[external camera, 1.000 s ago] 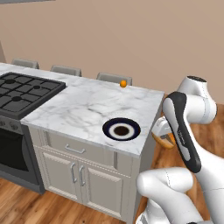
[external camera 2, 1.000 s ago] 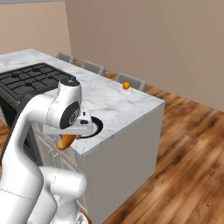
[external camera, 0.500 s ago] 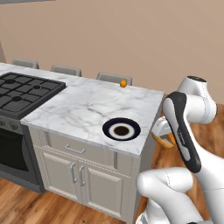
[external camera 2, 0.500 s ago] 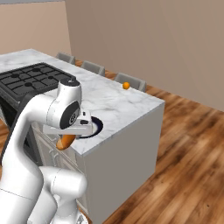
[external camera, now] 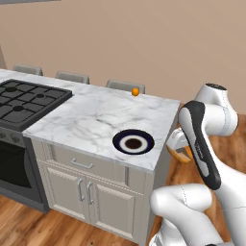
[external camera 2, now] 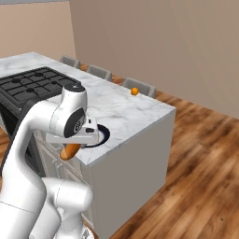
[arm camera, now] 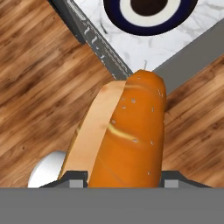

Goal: Pick the hotdog bun from the counter and place it in the microwave. Then turn on the microwave.

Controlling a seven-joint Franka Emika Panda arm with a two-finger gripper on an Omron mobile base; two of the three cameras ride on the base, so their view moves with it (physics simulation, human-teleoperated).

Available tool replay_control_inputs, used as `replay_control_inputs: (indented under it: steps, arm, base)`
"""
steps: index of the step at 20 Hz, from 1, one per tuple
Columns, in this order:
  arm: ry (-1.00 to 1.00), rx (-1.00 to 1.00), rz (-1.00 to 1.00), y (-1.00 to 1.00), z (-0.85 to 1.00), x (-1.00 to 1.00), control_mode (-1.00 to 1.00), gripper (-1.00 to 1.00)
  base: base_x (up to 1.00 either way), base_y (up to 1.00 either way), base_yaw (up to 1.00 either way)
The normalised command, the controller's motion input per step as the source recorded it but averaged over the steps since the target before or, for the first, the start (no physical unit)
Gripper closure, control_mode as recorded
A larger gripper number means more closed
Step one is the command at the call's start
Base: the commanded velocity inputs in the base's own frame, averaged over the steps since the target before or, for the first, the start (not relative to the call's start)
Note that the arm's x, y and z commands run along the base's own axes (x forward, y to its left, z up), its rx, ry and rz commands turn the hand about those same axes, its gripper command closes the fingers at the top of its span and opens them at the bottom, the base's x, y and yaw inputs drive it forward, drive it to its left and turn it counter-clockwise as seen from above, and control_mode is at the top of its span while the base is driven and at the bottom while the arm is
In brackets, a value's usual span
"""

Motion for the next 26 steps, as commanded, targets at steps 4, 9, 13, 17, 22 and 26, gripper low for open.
replay_control_inputs:
  steps: [4,9,13,17,22,26]
  arm:
    - [0.00,0.00,0.00,0.00,0.00,0.00,1.00,1.00]
    - [0.00,0.00,0.00,0.00,0.00,0.00,1.00,1.00]
    - [0.00,0.00,0.00,0.00,0.00,0.00,1.00,1.00]
    - [0.00,0.00,0.00,0.00,0.00,0.00,1.00,1.00]
    - [0.00,0.00,0.00,0.00,0.00,0.00,1.00,1.00]
    - [0.00,0.00,0.00,0.00,0.00,0.00,1.00,1.00]
  base:
    - [0.00,0.00,0.00]
    - [-0.19,-0.05,0.00]
    - [-0.45,-0.16,-0.03]
    - [-0.48,-0.17,-0.06]
    - [-0.43,-0.17,-0.04]
    - [-0.18,-0.19,-0.37]
